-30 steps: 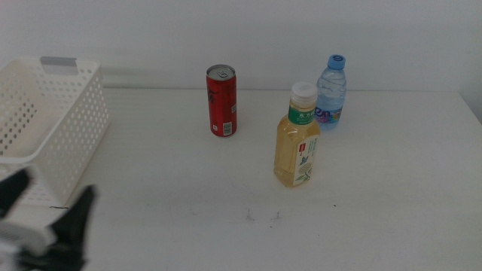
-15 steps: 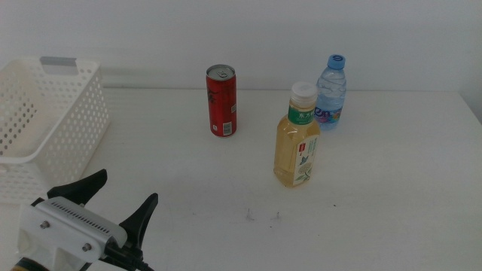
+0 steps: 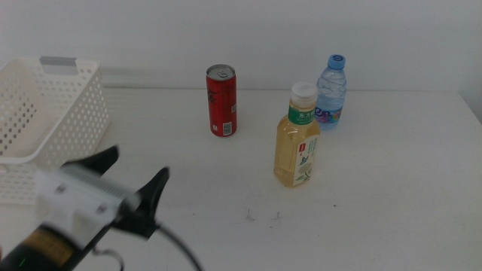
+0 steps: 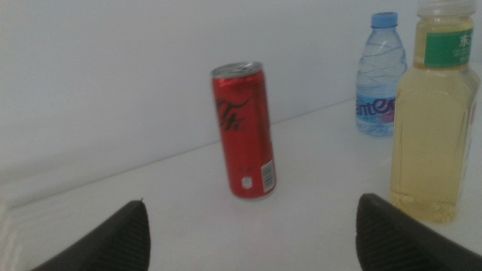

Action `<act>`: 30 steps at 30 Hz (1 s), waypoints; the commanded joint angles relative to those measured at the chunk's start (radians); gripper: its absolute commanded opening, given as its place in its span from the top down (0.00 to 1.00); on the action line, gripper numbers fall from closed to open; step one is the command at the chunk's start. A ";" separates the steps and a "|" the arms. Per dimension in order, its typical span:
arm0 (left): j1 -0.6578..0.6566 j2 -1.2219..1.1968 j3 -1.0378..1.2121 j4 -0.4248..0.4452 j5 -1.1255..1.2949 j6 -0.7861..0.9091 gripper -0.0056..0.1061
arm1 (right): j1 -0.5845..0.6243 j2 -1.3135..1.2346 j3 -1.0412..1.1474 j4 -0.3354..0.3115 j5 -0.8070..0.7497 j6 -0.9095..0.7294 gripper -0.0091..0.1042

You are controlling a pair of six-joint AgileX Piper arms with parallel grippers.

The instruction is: Use arms to grab the bottles and put them into the dustbin to the left of the table.

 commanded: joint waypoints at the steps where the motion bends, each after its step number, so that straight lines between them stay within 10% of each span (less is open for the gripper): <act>1: -0.002 0.013 -0.090 0.034 0.124 -0.021 0.11 | -0.008 -0.004 0.004 -0.003 -0.009 -0.008 0.14; 16: 0.125 0.565 -0.673 0.384 0.110 -0.326 0.11 | -0.008 -0.004 0.004 -0.003 -0.009 -0.008 0.14; 30: 0.128 0.906 -1.098 0.414 0.185 -0.422 0.11 | -0.008 -0.004 0.004 -0.003 -0.009 -0.008 0.14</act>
